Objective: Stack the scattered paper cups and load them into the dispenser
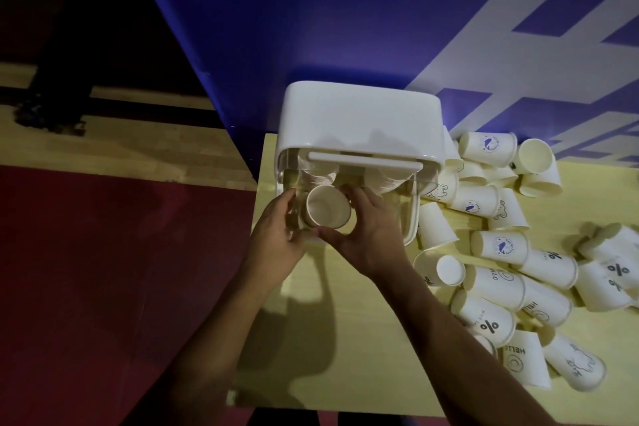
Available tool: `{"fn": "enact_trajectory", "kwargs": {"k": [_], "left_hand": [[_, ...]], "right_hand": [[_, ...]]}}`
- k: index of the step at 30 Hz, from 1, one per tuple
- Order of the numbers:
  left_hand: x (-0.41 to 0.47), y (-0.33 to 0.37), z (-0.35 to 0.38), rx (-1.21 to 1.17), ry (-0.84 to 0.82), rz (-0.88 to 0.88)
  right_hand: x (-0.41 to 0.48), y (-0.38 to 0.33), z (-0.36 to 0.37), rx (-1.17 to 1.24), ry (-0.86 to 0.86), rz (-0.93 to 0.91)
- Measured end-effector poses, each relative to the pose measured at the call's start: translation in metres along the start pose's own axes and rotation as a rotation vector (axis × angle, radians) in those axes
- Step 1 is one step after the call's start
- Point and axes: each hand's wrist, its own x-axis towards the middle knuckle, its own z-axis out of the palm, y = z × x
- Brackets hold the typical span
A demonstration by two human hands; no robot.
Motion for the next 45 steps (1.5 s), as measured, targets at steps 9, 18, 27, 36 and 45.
{"fn": "enact_trajectory", "kwargs": {"k": [9, 18, 27, 36, 45], "left_hand": [[0.01, -0.001, 0.005, 0.09, -0.006, 0.053], [0.009, 0.001, 0.005, 0.133, 0.016, 0.099], [-0.029, 0.089, 0.036, 0.095, -0.035, 0.404], [-0.015, 0.202, 0.174, 0.22, -0.31, 0.643], [0.011, 0.275, 0.332, 0.37, -0.379, 0.608]], "right_hand": [[0.001, 0.011, 0.024, 0.084, -0.163, 0.139], [-0.003, 0.008, 0.021, 0.12, -0.175, 0.178], [-0.05, 0.03, -0.07, 0.14, -0.047, 0.183], [-0.116, 0.127, -0.2, 0.186, 0.269, 0.443], [-0.147, 0.272, -0.295, 0.186, 0.34, 0.526]]}}
